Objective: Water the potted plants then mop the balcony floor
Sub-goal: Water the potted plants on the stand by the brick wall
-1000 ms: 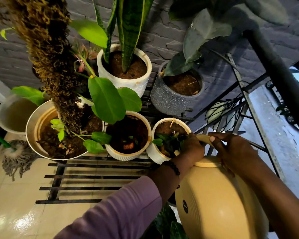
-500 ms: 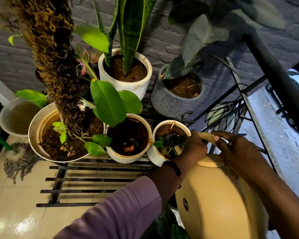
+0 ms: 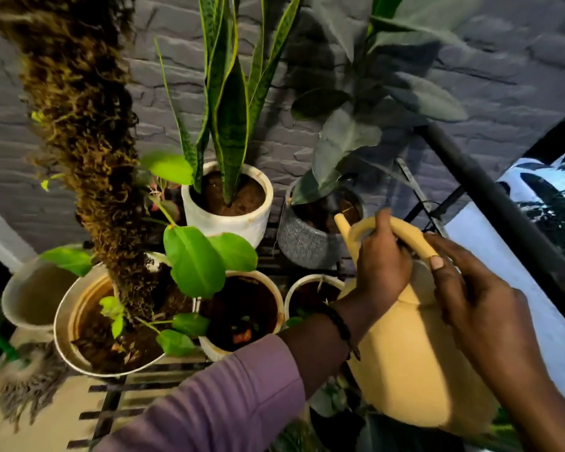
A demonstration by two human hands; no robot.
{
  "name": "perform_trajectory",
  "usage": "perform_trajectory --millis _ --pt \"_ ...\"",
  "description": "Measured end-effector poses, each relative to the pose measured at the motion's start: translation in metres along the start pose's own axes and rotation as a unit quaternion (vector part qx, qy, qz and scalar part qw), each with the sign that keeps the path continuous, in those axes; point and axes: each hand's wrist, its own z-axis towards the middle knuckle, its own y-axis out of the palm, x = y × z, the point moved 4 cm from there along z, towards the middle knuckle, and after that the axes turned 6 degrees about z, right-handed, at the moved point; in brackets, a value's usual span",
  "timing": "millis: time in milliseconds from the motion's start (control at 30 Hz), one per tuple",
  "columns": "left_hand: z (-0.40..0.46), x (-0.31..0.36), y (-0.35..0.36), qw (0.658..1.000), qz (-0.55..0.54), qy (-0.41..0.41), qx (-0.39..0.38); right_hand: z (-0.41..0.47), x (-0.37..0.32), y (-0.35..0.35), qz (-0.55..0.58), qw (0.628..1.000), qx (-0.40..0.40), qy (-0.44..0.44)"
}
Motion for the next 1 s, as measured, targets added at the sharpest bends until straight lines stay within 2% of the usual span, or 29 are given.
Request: perform_trajectory --millis 133,333,533,667,733,867,1000 --pt "0.023 0.010 0.007 0.998 -0.041 -0.018 0.034 0.042 0.005 -0.011 -0.027 0.998 -0.032 -0.038" --pt "0.063 0.017 0.022 0.990 -0.101 -0.041 0.085 0.105 0.010 -0.017 -0.071 0.986 -0.119 -0.092" --pt "0.091 0.014 0.031 0.983 -0.051 -0.075 0.160 0.150 0.014 -0.011 -0.116 0.964 -0.206 -0.123" --pt "0.094 0.008 0.031 0.982 -0.014 -0.090 0.165 0.164 0.011 0.002 -0.138 0.950 -0.249 -0.130" --pt "0.098 0.001 0.036 0.981 -0.073 -0.108 0.140 0.169 0.007 0.008 -0.141 0.946 -0.259 -0.133" --pt "0.106 -0.007 0.030 0.966 -0.139 -0.163 0.147 0.179 0.003 0.015 -0.153 0.941 -0.268 -0.138" --pt "0.110 -0.006 0.031 0.969 -0.147 -0.150 0.126 0.188 -0.002 0.015 -0.165 0.938 -0.264 -0.150"
